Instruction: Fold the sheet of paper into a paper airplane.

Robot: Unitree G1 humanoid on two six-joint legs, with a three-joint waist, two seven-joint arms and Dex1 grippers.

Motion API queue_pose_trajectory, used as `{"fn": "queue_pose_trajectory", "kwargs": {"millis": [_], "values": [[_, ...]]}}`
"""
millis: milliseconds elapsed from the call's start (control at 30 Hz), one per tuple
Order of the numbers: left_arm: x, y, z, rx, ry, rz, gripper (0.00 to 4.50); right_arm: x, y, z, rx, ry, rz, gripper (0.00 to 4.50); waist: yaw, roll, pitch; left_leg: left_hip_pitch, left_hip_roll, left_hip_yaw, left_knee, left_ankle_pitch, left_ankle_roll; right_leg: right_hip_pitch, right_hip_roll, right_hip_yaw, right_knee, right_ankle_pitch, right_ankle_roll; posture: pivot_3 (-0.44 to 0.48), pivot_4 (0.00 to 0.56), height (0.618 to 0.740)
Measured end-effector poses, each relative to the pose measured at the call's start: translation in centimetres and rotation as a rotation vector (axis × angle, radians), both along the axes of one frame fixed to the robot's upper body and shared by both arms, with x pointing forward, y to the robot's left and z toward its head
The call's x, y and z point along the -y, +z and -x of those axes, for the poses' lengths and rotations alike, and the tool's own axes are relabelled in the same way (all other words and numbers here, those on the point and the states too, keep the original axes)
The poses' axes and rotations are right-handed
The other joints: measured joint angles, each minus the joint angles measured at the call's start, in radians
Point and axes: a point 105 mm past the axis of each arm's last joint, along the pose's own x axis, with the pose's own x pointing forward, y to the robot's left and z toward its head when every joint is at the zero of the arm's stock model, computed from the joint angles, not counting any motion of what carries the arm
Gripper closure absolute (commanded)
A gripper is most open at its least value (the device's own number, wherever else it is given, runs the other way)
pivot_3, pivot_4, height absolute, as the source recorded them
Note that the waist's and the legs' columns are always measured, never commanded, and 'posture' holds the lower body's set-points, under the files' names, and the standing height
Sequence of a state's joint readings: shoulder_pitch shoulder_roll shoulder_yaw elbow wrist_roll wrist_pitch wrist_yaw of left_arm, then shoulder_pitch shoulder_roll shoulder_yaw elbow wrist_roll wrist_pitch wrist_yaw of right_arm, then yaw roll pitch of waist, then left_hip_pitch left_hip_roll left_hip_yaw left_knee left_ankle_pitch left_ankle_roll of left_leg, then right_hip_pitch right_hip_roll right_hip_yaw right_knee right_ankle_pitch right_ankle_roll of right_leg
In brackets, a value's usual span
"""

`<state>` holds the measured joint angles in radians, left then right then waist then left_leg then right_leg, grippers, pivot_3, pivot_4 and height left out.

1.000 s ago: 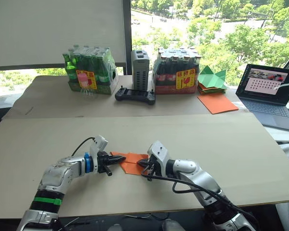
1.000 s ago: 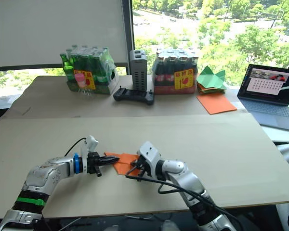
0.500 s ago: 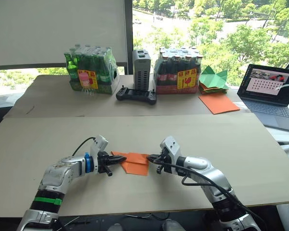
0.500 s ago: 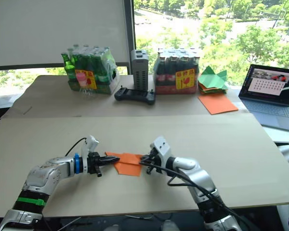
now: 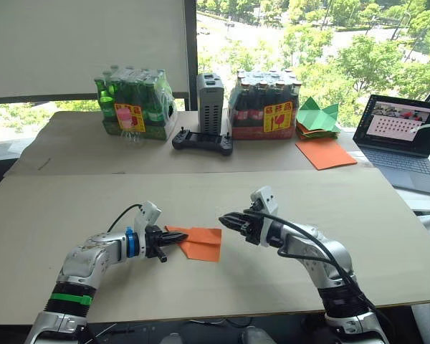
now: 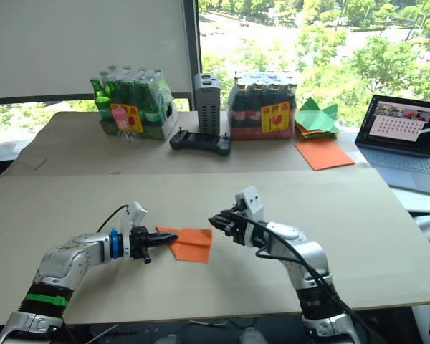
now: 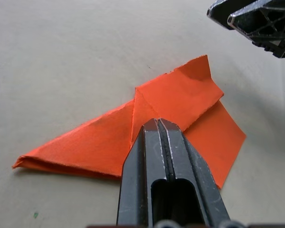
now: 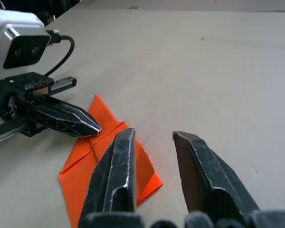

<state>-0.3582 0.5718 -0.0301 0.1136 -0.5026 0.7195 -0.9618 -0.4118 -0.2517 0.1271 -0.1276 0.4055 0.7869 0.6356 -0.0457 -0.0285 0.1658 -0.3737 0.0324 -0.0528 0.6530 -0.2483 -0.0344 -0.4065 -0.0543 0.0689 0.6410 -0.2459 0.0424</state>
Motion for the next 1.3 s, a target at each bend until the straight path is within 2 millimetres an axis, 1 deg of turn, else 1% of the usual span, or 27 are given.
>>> {"fn": "queue_pose_trajectory", "kwargs": {"millis": [67,100,167,200,300,400,433,600,767,867,1000,1067,1167,1300], "values": [[0.0,0.0,0.0,0.0,0.0,-0.001,4.5,-0.5,-0.3,0.2,-0.014,0.008,0.006,1.23,0.0,0.0,0.0,0.0,0.0,0.0,0.0,0.0,0.0,0.0,0.0,0.0,0.0,0.0,0.0,0.0,0.15,0.74],[0.0,0.0,0.0,0.0,0.0,0.0,4.5,-0.6,-0.4,0.3,-0.016,0.013,0.01,0.81,0.0,0.0,0.0,0.0,0.0,0.0,0.0,0.0,0.0,0.0,0.0,0.0,0.0,0.0,0.0,0.0,0.15,0.74],[0.0,0.0,0.0,-0.002,0.001,0.001,4.5,-0.6,-0.4,0.3,-0.017,0.012,0.011,0.21,0.0,0.0,0.0,0.0,0.0,0.0,0.0,0.0,0.0,0.0,0.0,0.0,0.0,0.0,0.0,0.0,0.15,0.74],[-0.1,0.1,0.0,-0.007,0.006,0.004,4.5,-0.6,-0.4,0.2,-0.017,0.011,0.012,0.04,0.0,0.0,0.0,0.0,0.0,0.0,0.0,0.0,0.0,0.0,0.0,0.0,0.0,0.0,0.0,0.0,0.15,0.74],[-0.3,0.5,0.0,-0.019,0.022,0.016,4.5,-0.6,-0.6,0.2,-0.022,0.006,0.014,0.04,-0.001,0.0,0.0,-0.002,0.0,0.0,0.0,0.0,0.0,-0.003,0.0,0.0,0.0,0.0,0.0,0.0,0.15,0.74],[-0.7,1.9,0.0,-0.017,0.055,0.058,4.5,-0.5,-0.8,0.2,-0.027,0.003,0.016,0.04,-0.001,0.0,0.0,-0.014,0.0,0.0,0.001,0.0,0.0,-0.016,0.0,0.0,0.004,0.001,-0.002,0.0,0.15,0.74],[-0.8,2.3,0.0,-0.016,0.061,0.072,4.5,-0.4,-0.8,0.2,-0.031,0.002,0.017,0.04,-0.001,0.0,0.0,-0.016,0.0,0.0,0.002,0.0,0.0,-0.017,0.0,0.0,0.005,0.001,-0.002,0.0,0.15,0.74],[-0.7,4.9,0.3,0.004,0.07,0.148,4.5,-0.4,-0.9,0.2,-0.034,0.0,0.018,0.04,0.0,0.0,0.0,-0.016,0.0,0.0,0.002,0.0,0.0,-0.017,-0.001,0.0,0.004,0.001,-0.002,0.0,0.15,0.74],[-0.6,6.3,0.8,0.013,0.062,0.189,4.5,-0.4,-0.9,0.2,-0.034,0.001,0.018,0.04,-0.001,0.0,0.0,-0.016,0.0,0.0,0.002,0.0,0.0,-0.017,0.0,0.0,0.004,0.001,-0.002,0.0,0.15,0.74],[-1.0,6.3,1.6,-0.006,0.062,0.193,4.5,-0.3,-1.0,0.2,-0.037,-0.001,0.019,0.04,-0.005,0.0,0.0,-0.016,0.0,0.0,0.002,0.0,0.0,-0.017,0.0,0.0,0.004,0.001,-0.002,0.0,0.15,0.74],[-2.0,4.9,2.4,-0.057,0.087,0.164,4.5,-0.3,-1.1,0.2,-0.041,-0.001,0.019,0.04,-0.004,0.0,0.0,-0.016,0.0,0.0,0.002,0.0,0.0,-0.017,0.0,0.0,0.004,0.001,-0.002,0.0,0.15,0.74],[-2.3,4.5,2.5,-0.065,0.096,0.156,4.5,-0.5,-1.0,0.2,-0.043,-0.001,0.008,0.04,-0.002,0.0,0.0,-0.016,0.0,0.0,0.002,0.0,0.0,-0.017,0.0,0.0,0.004,0.001,-0.002,0.0,0.15,0.74],[-2.4,4.7,2.4,-0.049,0.101,0.153,4.5,-1.2,-0.8,0.3,-0.047,0.01,-0.02,0.04,0.0,0.0,0.0,-0.016,0.0,0.0,0.002,0.0,0.0,-0.017,0.0,0.0,0.004,0.001,-0.002,0.0,0.15,0.74],[-2.5,4.7,2.3,-0.039,0.105,0.152,4.5,-1.6,-0.5,0.0,-0.049,0.014,-0.028,0.04,0.0,0.0,0.0,-0.016,0.0,0.0,0.002,0.0,0.0,-0.017,0.0,0.0,0.004,0.001,-0.002,0.0,0.15,0.74]]}}
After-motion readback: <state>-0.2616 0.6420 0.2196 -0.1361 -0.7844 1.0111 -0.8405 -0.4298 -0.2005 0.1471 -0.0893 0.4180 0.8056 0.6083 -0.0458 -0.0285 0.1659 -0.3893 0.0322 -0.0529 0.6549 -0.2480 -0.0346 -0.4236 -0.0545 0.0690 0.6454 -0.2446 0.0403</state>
